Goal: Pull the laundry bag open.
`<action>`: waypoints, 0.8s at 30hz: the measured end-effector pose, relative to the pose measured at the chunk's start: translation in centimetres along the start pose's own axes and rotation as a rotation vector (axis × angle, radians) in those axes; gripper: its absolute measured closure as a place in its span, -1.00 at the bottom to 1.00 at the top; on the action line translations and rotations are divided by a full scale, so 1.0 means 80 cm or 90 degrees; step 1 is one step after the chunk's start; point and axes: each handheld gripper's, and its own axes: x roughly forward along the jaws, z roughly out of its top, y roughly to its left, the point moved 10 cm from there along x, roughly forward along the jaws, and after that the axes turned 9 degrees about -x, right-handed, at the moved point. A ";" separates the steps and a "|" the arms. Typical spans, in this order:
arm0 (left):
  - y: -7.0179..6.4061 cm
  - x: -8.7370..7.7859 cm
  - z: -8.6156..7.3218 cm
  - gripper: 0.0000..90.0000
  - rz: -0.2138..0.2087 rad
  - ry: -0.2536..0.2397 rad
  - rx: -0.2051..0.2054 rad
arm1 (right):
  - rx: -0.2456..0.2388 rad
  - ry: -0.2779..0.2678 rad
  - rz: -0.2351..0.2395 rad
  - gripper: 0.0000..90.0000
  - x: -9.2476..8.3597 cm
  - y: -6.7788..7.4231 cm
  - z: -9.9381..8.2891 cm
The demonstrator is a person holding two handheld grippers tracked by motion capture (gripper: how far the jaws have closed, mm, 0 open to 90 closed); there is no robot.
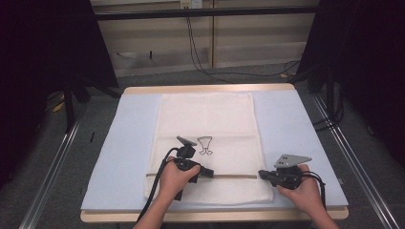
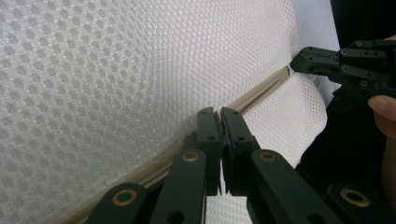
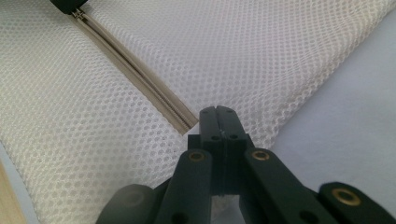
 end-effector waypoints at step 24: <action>0.003 -0.013 0.000 0.94 -0.010 -0.007 -0.002 | 0.005 -0.003 0.006 1.00 0.000 -0.001 0.000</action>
